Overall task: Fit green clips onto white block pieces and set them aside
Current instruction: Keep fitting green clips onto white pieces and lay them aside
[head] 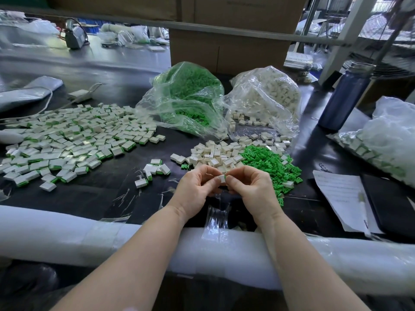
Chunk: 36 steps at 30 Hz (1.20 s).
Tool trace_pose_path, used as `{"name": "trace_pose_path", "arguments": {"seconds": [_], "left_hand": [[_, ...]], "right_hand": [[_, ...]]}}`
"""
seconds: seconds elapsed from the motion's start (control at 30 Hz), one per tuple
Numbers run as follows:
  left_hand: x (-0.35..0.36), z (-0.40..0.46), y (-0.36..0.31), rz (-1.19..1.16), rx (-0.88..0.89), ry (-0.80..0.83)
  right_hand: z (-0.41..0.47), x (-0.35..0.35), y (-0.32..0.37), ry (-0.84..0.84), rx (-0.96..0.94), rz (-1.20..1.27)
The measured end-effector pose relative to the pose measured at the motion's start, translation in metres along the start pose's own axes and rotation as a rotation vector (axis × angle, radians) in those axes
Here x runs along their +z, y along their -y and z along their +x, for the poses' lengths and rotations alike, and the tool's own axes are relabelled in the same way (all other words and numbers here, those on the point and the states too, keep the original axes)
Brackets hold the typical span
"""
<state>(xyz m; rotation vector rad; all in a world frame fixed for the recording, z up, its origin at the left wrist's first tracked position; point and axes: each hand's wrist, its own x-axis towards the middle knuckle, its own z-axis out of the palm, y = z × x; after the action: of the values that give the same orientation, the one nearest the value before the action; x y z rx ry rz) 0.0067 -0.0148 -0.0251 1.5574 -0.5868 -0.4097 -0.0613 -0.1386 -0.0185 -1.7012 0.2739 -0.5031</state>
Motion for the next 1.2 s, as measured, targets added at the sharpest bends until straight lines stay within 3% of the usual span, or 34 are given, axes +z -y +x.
{"name": "trace_pose_path", "arguments": {"seconds": [0.87, 1.2], "left_hand": [[-0.0020, 0.0006, 0.0030, 0.156, 0.006, 0.044], [-0.0004, -0.0011, 0.0016, 0.130, 0.060, 0.024]], "right_hand": [[0.0000, 0.0011, -0.0027, 0.065, 0.056, -0.035], [0.0015, 0.0021, -0.0013, 0.008, 0.100, 0.156]]}}
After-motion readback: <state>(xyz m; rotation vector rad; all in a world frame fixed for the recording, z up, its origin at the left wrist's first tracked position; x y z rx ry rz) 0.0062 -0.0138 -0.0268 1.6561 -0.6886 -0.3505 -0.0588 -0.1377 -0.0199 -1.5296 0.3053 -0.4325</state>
